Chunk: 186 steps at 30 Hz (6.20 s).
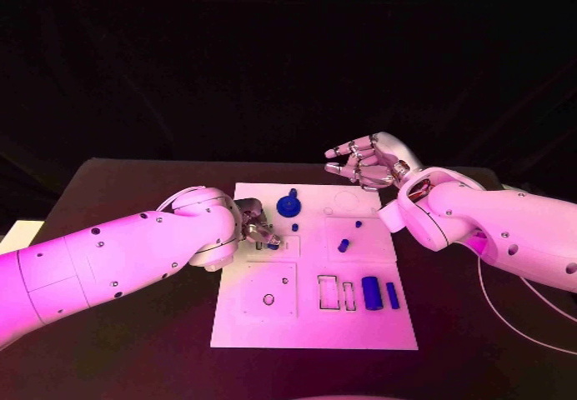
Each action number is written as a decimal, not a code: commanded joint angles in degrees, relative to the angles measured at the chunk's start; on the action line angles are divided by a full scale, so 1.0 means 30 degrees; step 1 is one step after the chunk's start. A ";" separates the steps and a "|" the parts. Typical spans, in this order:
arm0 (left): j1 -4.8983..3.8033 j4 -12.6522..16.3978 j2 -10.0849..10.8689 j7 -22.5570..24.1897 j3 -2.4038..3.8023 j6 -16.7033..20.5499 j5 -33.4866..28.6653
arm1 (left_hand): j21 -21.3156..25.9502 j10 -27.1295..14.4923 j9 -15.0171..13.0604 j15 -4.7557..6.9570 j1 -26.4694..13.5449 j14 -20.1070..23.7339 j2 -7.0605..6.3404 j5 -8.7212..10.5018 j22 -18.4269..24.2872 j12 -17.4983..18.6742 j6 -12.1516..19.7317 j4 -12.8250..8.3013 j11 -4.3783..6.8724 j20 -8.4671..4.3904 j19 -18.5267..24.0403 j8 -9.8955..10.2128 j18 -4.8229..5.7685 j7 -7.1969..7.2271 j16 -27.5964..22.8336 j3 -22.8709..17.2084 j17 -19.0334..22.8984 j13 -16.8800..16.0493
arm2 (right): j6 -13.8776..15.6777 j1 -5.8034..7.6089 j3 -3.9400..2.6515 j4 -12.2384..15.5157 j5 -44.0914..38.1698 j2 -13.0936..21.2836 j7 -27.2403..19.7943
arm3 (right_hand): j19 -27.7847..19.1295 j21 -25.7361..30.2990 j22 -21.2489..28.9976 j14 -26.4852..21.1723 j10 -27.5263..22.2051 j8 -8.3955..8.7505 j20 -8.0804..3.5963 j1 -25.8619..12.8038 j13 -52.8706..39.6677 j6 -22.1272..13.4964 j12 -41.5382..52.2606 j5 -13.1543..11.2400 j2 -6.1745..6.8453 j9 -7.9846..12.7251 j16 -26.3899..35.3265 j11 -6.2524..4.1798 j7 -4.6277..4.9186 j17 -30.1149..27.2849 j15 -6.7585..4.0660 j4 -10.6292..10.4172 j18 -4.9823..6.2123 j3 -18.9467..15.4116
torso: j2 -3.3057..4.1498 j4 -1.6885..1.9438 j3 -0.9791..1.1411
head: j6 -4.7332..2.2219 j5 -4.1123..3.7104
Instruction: Assemble the parts on the task board
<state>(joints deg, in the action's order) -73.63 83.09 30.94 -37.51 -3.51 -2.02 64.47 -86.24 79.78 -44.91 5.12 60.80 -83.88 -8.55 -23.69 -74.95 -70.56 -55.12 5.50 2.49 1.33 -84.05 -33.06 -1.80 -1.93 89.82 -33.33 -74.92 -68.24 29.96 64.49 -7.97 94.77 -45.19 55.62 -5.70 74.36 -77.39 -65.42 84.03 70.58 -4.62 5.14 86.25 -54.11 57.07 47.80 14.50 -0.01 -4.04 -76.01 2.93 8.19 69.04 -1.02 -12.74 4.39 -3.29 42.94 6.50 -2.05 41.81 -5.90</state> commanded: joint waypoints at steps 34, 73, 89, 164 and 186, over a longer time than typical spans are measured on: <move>0.0059 -0.0927 -0.0891 -0.0167 -0.0086 -0.1792 -0.0184 | -0.0279 0.0741 0.0625 0.0326 -0.2274 -0.2040 0.0595 0.0071 -0.3568 -0.0944 -0.1495 0.0100 0.0283 -0.0317 -0.1214 0.0397 0.0227 0.0543 0.0059 0.2524 -0.5027 -0.1064 | -0.0224 -0.0009 -0.0002 0.0173 -0.0111 -0.0001 -0.0025 | -0.0182 0.0169 0.0175 0.0558 -0.0174 0.0135 -0.0008 -0.0327 0.0119 -0.0111 -0.0170 -0.0081 0.0047 0.0025 0.0198 0.0054 0.0039 -0.0109 -0.0054 -0.0042 0.0342 -0.0133 | 0.0005 0.0017 -0.0015 | 0.0170 -0.0078; -0.0327 -0.0485 -0.0053 -0.0198 0.0582 -0.1453 -0.0299 | -0.0239 0.0816 0.1321 0.0306 -0.1995 -0.2040 0.1452 0.6358 -0.3666 -0.0782 -0.1880 0.2969 0.0276 -0.0307 -0.1250 0.0375 0.0234 0.0550 0.0059 0.8996 -0.5027 -0.1114 | -0.0196 -0.0011 0.0004 0.0049 -0.0169 0.0024 -0.0015 | -0.0276 0.0287 0.0339 0.0527 -0.0179 0.0135 0.0000 -0.0481 0.0187 -0.0123 -0.0186 -0.0366 0.0139 0.0020 0.0342 0.0050 0.0024 -0.0252 -0.0052 -0.0055 0.0375 -0.0260 | -0.0013 0.0014 -0.0026 | 0.0139 -0.0170; -0.1301 -0.2423 -0.0167 0.0151 0.1469 -0.2299 -0.2582 | 0.0689 -0.0864 0.1770 0.0073 -0.0053 -0.2040 0.1815 0.6112 -0.2586 0.1695 -0.0451 0.3207 -0.0123 -0.0124 -0.0619 0.0776 -0.0062 0.0048 0.0059 1.0693 -0.5027 0.1363 | -0.0228 -0.0013 0.0112 -0.0294 -0.0159 -0.0168 0.0012 | -0.0280 0.0293 0.0346 0.0526 -0.0182 0.0135 0.0000 -0.0475 0.0193 -0.0124 -0.0190 -0.0376 0.0138 0.0020 0.0348 0.0048 0.0022 -0.0258 -0.0053 -0.0048 0.0376 -0.0260 | 0.0020 0.0029 -0.0038 | -0.0582 -0.0046; -0.1937 -0.8145 -0.3043 0.0962 0.0806 -0.5886 -0.1093 | 0.0771 -0.1157 0.1330 -0.0110 0.2774 -0.2040 0.3011 0.5914 -0.2669 0.1856 -0.0153 0.2827 -0.0290 0.0099 -0.0660 0.0773 -0.0064 -0.0114 0.0059 1.1919 -0.5027 0.1985 | -0.0280 -0.0013 0.0205 -0.0645 -0.0255 -0.0662 0.0088 | -0.0311 0.0349 0.0414 0.0515 -0.0216 0.0132 -0.0005 -0.0394 0.0260 -0.0127 -0.0235 -0.0277 0.0060 0.0017 0.0418 0.0037 0.0020 -0.0314 -0.0064 0.0026 0.0390 -0.0215 | 0.0142 0.0003 -0.0098 | -0.0246 0.0089; -0.1872 -0.8496 -0.3326 0.0903 0.0697 -0.6226 -0.1092 | 0.0744 -0.1140 0.1125 -0.0073 0.3319 -0.2040 0.3403 0.5957 -0.2730 0.1801 -0.0047 0.2555 -0.0254 0.0061 -0.0689 0.0744 -0.0051 -0.0085 0.0059 1.1582 -0.5027 0.1986 | -0.0340 -0.0013 0.0207 -0.0566 -0.0242 -0.0632 0.0077 | -0.0311 0.0349 0.0414 0.0515 -0.0216 0.0132 -0.0005 -0.0394 0.0260 -0.0127 -0.0235 -0.0277 0.0060 0.0017 0.0418 0.0037 0.0020 -0.0314 -0.0064 0.0026 0.0390 -0.0215 | 0.0144 0.0002 -0.0102 | -0.0141 0.0073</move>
<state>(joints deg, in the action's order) -79.30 57.73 21.13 -34.75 -1.40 -19.30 61.10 -83.76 76.36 -41.46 4.69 70.56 -84.08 1.65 -5.72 -74.93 -64.79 -55.47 13.25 1.55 1.65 -83.93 -30.51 -1.81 -2.32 89.82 1.24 -74.94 -62.22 29.76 64.48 -7.34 92.95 -45.39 53.74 -5.29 73.96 -76.68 -64.23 84.03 70.39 -4.40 5.14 85.43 -53.38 57.07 47.21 13.64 0.38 -4.04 -75.12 3.15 8.19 68.15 -1.02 -12.89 4.39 -3.78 43.35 6.49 -2.36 41.31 -5.67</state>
